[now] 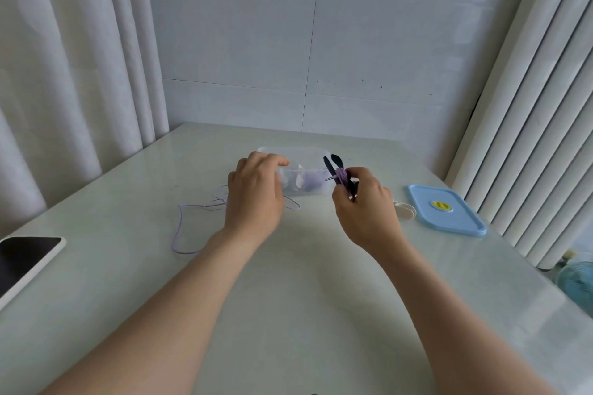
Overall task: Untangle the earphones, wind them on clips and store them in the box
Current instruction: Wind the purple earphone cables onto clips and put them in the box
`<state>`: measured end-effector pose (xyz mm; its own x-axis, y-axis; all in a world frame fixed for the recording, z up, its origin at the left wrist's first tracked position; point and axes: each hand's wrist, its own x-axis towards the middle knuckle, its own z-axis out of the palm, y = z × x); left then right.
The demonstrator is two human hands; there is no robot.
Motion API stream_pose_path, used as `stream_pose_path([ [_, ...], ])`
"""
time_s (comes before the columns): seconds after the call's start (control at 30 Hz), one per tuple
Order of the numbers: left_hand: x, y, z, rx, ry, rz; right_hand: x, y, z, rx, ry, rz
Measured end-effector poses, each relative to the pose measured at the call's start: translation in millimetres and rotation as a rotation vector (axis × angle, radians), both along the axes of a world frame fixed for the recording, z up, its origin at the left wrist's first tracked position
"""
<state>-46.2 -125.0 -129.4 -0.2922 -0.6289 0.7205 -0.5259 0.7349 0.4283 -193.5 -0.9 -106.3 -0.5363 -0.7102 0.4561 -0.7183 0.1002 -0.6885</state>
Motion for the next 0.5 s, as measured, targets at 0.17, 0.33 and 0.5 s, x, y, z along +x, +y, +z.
stream_pose_path([
  [0.17, -4.2, -10.8, -13.4, 0.038, -0.309, 0.074, 4.1, -0.3, -4.1, 0.042, -0.043, 0.01],
  [0.33, -6.7, -19.9, -9.5, 0.041, -0.247, 0.068, 8.2, -4.7, -3.9, -0.059, -0.046, -0.021],
  [0.5, -8.2, -25.3, -9.4, 0.025, -0.099, 0.018, 10.2, -22.3, 5.3, -0.124, -0.031, -0.062],
])
